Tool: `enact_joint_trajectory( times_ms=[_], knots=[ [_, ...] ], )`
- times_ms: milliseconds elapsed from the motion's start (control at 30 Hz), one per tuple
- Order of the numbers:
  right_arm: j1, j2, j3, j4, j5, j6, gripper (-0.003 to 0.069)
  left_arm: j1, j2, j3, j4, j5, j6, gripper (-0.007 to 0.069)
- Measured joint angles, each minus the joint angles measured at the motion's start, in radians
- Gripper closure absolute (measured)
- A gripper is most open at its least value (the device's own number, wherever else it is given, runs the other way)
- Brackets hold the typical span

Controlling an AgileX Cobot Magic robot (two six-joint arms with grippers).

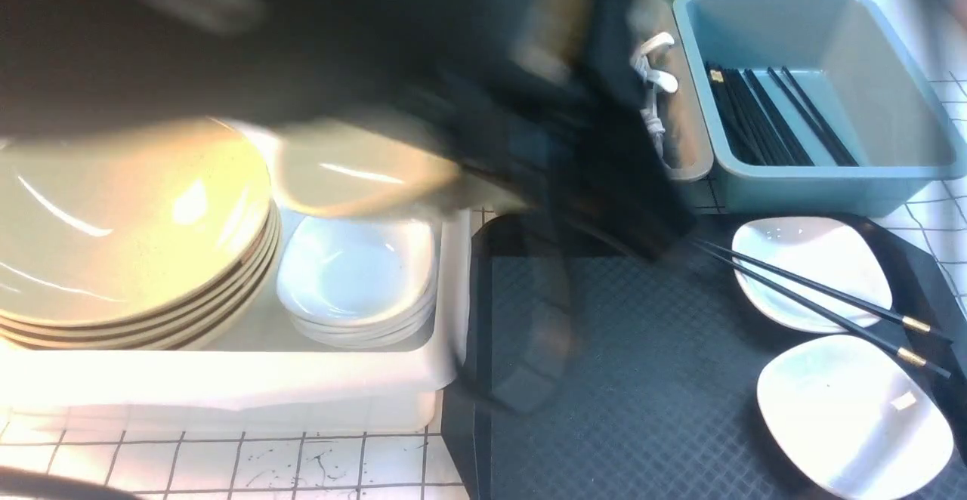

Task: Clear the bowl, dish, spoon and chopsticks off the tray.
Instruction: Use the left arm to put the noodle bowl into the large storage box on the left

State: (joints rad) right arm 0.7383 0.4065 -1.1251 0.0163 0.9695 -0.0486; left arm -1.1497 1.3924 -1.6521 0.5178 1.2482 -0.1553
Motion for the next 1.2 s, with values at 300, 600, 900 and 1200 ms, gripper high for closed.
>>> enact_joint_trajectory(
  times_ms=[300, 600, 900, 1200],
  knots=[
    [0.000, 0.175, -0.001, 0.074, -0.191, -0.146, 0.0462, 0.324, -0.121, 0.194, 0.019, 0.029, 0.073, 0.0608],
    [0.000, 0.214, -0.001, 0.120, -0.199, -0.209, 0.0462, 0.612, -0.098, 0.414, -0.004, -0.124, 0.145, 0.0608],
    [0.000, 0.214, -0.001, 0.140, -0.159, -0.210, 0.0462, 0.731, -0.002, 0.433, -0.003, -0.231, 0.195, 0.0608],
    [0.000, 0.208, -0.001, 0.141, -0.156, -0.212, 0.0462, 0.733, 0.111, 0.434, 0.028, -0.238, 0.196, 0.0608]
  ],
)
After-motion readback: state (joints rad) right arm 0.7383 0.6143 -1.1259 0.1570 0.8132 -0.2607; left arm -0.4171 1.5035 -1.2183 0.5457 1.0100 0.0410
